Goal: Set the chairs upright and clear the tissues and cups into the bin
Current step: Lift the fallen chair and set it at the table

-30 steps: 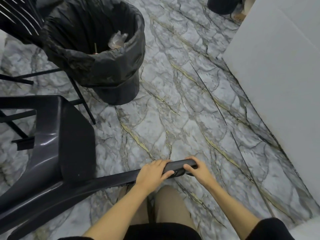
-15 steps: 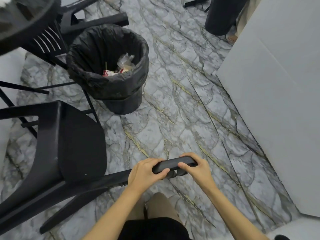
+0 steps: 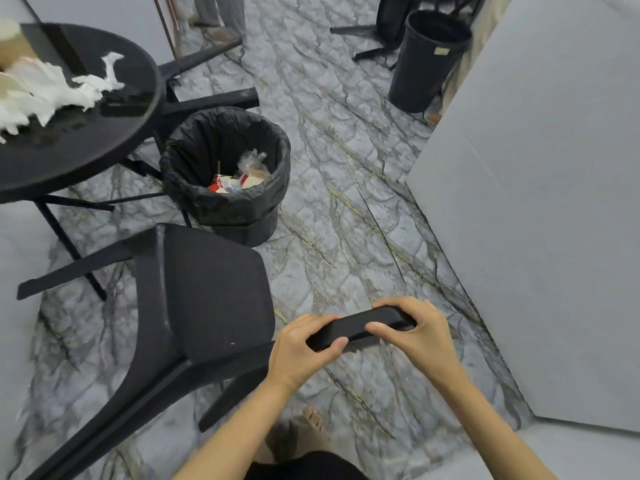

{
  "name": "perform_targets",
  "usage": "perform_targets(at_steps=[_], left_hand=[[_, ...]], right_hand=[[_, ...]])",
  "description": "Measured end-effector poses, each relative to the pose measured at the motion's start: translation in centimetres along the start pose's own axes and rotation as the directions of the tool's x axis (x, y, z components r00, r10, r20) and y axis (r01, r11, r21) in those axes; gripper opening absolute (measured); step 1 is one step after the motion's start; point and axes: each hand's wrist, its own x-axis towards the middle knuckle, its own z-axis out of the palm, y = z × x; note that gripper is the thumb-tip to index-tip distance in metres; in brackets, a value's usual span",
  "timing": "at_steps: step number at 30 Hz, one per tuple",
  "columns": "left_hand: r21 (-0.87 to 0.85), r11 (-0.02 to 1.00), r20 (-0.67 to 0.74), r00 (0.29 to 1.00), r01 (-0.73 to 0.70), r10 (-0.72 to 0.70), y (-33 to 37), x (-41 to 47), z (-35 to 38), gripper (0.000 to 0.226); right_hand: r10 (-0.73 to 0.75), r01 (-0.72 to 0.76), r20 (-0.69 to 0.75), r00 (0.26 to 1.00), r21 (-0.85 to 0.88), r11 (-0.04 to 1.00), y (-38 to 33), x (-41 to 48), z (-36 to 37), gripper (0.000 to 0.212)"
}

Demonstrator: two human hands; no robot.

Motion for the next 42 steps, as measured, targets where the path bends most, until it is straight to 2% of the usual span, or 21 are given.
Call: perform_targets(at_steps=[6, 13, 19, 22, 25, 28, 31, 35, 36, 39, 42], left_hand=[[-0.094, 0.995, -0.015, 0.999, -0.037, 0.036, 1.8, -2.4, -2.8, 0.040], [-0.122, 0.993, -0.063, 0.998, 0.006, -0.014, 1.1, -6.5, -10.0, 0.029], [-0.201, 0.979, -0.215, 0.973, 0.042, -0.086, 1.3, -11.3, -18.2, 0.040], [-0.236, 0.971, -0.276, 0.955, 0.042, -0.109, 2.1, -13.8, -22.2, 0.042], [-0.272, 0.961, -0.299, 0.947, 0.036, -0.120, 2.5, -16.2, -25.3, 0.058], [-0.234, 0.972, -0.335, 0.935, 0.034, -0.114, 2.2, -18.1, -28.2, 0.064], [-0.254, 0.965, -0.368, 0.917, 0.062, -0.156, 0.6, -19.2, -31.1, 0.039], [-0.327, 0.943, -0.407, 0.892, 0.060, -0.198, -1.2, -20.8, -34.5, 0.034], [-0.340, 0.939, -0.411, 0.889, 0.057, -0.203, -1.6, -21.3, -35.3, 0.038], [-0.339, 0.938, -0.449, 0.864, 0.068, -0.225, -2.9, -22.6, -37.6, 0.072], [-0.358, 0.928, -0.489, 0.826, 0.103, -0.280, -4.2, -23.8, -40.0, 0.063]], right_hand=[[-0.077, 0.078, 0.008, 0.997, -0.115, 0.990, -4.0, -2.2, -0.6, 0.032], [-0.170, 0.170, 0.013, 0.985, -0.192, 0.967, -12.1, -4.0, 3.4, 0.032], [-0.215, 0.228, 0.098, 0.972, -0.145, 0.963, -21.3, -6.3, 8.4, 0.042], [-0.267, 0.282, 0.137, 0.954, -0.106, 0.954, -25.5, -7.4, 10.9, 0.039], [-0.336, 0.352, 0.157, 0.929, -0.084, 0.932, -28.0, -8.7, 12.8, 0.035], [-0.341, 0.357, 0.172, 0.924, -0.071, 0.931, -28.7, -9.6, 13.5, 0.034], [-0.336, 0.348, 0.134, 0.932, -0.072, 0.935, -28.1, -10.3, 13.9, 0.029], [-0.266, 0.269, 0.093, 0.959, -0.016, 0.963, -26.3, -10.7, 14.8, 0.026], [-0.237, 0.236, 0.082, 0.968, 0.018, 0.972, -25.5, -10.7, 15.0, 0.027], [-0.166, 0.160, 0.037, 0.985, 0.132, 0.978, -23.2, -10.4, 15.6, 0.030], [-0.133, 0.123, 0.030, 0.991, 0.232, 0.965, -21.5, -9.8, 16.6, 0.029]])
